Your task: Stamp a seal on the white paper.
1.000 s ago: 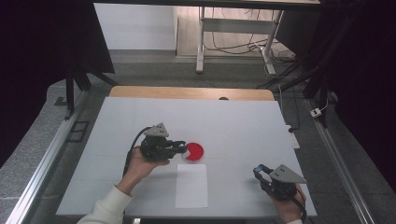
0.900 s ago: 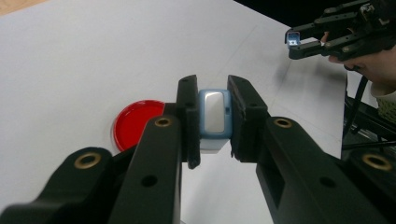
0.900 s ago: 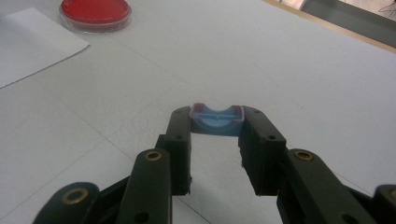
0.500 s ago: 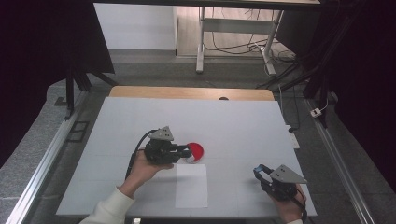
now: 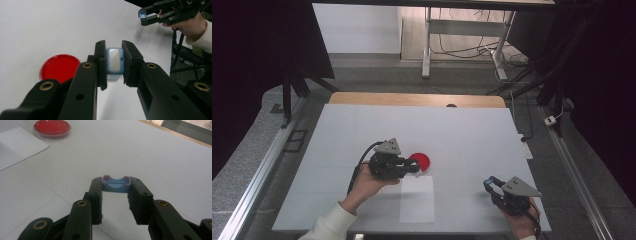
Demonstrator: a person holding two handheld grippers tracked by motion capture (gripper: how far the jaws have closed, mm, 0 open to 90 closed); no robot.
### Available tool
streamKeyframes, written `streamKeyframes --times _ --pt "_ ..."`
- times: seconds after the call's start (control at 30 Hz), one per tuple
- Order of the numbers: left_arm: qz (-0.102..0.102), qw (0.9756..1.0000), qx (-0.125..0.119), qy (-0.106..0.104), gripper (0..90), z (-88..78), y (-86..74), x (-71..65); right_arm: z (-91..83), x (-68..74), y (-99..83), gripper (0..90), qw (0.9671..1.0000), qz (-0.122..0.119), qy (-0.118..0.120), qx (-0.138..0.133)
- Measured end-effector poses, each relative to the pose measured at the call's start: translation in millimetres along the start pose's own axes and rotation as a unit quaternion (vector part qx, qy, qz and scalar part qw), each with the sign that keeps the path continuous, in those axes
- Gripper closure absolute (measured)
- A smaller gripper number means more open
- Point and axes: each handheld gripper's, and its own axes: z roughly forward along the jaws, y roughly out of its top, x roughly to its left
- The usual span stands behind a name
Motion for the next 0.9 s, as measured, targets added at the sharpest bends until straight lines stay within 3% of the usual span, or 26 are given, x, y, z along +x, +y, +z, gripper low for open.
streamKeyframes --times 0.6,0.9 --pt "0.01 0.9998 0.017 -0.009 75.6 10.8 -2.2 -8.7 -0.3 0.1 -0.8 64.5 1.0 0.0 0.001 -0.001" --pt "0.011 0.9989 0.043 -0.018 75.6 22.2 -10.8 -13.3 0.5 -0.1 -1.2 64.5 1.0 -0.002 0.001 0.0"
